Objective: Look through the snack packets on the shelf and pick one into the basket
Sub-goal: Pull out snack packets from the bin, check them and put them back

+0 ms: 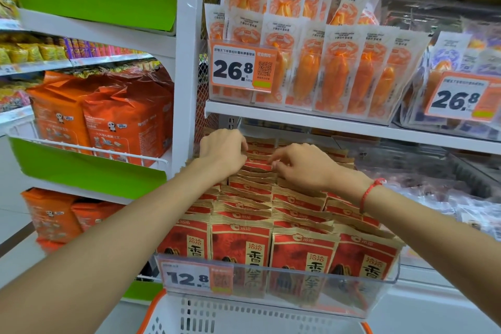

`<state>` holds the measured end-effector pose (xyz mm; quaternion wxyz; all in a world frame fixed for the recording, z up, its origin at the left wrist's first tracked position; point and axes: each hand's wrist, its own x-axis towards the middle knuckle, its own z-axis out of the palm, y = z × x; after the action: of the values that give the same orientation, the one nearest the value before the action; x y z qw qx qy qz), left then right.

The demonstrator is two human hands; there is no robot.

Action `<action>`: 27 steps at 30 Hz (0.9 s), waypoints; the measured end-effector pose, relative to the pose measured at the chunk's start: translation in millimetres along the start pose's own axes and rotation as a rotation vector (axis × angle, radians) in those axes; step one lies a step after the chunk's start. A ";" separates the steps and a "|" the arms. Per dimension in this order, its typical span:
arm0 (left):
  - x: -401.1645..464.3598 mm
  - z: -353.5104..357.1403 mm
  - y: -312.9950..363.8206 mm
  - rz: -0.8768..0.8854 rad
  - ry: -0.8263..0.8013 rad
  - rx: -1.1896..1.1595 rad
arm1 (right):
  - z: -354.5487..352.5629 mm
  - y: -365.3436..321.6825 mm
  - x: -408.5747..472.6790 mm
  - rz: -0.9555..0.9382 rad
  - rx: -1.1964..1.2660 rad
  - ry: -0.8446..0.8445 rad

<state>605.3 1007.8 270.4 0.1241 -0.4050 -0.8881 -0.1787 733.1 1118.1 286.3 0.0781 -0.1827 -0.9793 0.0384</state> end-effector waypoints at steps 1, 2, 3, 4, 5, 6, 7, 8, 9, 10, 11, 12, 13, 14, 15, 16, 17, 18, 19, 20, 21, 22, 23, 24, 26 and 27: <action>0.9 1.1 2.2 -0.005 0.019 0.003 | 1.3 1.8 2.8 0.040 0.062 0.035; 1.3 1.9 3.6 -0.005 0.035 0.008 | 2.7 3.0 5.7 0.083 0.113 0.073; 1.0 2.4 4.3 0.000 0.042 0.014 | 4.0 3.7 8.8 0.123 0.137 0.107; 0.5 2.7 3.8 0.009 0.043 0.022 | 5.4 4.1 11.8 0.153 0.123 0.139; -0.2 2.8 2.5 0.022 0.045 0.026 | 6.7 4.7 14.4 0.175 0.083 0.164; -1.0 2.5 0.2 0.038 0.052 0.027 | 8.1 5.0 17.2 0.189 0.051 0.186; -1.7 1.9 -2.3 0.055 0.069 0.020 | 9.1 6.0 19.4 0.195 0.046 0.204; -2.8 0.7 -4.6 0.070 0.095 0.004 | 9.7 7.2 20.7 0.194 0.060 0.215; -4.1 -1.6 -6.5 0.085 0.126 -0.016 | 10.6 7.6 21.1 0.187 0.072 0.229; -5.7 -4.5 -7.9 0.100 0.155 -0.035 | 11.5 8.0 21.2 0.170 0.066 0.248; -7.9 -7.1 -8.9 0.116 0.179 -0.047 | 12.1 8.4 20.8 0.146 0.048 0.268; -10.5 -9.0 -9.6 0.134 0.195 -0.051 | 11.4 8.8 19.9 0.119 0.032 0.282; -13.9 -10.2 -10.3 0.152 0.204 -0.047 | 10.4 9.2 18.6 0.100 0.035 0.285; -17.3 -10.1 -11.7 0.164 0.207 -0.043 | 9.1 9.6 16.8 0.085 0.056 0.278; -21.0 -9.5 -13.3 0.168 0.208 -0.051 | 8.7 10.8 15.5 0.076 0.081 0.270; -24.4 -8.7 -14.8 0.164 0.205 -0.069 | 8.6 11.6 13.9 0.069 0.095 0.270; -27.4 -8.6 -15.9 0.155 0.202 -0.095 | 9.2 11.6 12.0 0.062 0.097 0.281; -29.6 -8.8 -16.5 0.145 0.196 -0.125 | 9.9 10.9 9.9 0.054 0.096 0.301; -31.8 -10.0 -16.1 0.134 0.185 -0.150 | 10.0 9.3 7.0 0.043 0.103 0.330; -32.8 -11.2 -15.5 0.123 0.165 -0.167 | 9.0 7.7 4.0 0.035 0.120 0.362; -34.5 -12.8 -14.7 0.106 0.137 -0.184 | 7.0 5.7 0.2 0.027 0.146 0.393; -35.7 -14.7 -14.3 0.082 0.112 -0.207 | 4.1 3.9 -3.5 0.018 0.169 0.419; -36.8 -16.6 -13.8 0.055 0.098 -0.228 | 1.0 2.4 -6.8 0.009 0.188 0.439; -39.2 -19.7 -12.7 0.033 0.096 -0.238 | -3.1 0.4 -11.8 -0.002 0.201 0.457; -47.0 -27.6 -8.5 0.015 0.120 -0.222 | -10.3 -3.6 -21.6 -0.020 0.222 0.489; -52.1 -32.7 -5.6 0.023 0.149 -0.208 | -13.6 -5.5 -26.7 -0.025 0.235 0.512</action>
<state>636.8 955.6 279.8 0.1489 -0.4112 -0.8485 -0.2980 758.0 1103.9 296.6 0.3441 -0.1639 -0.9187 0.1033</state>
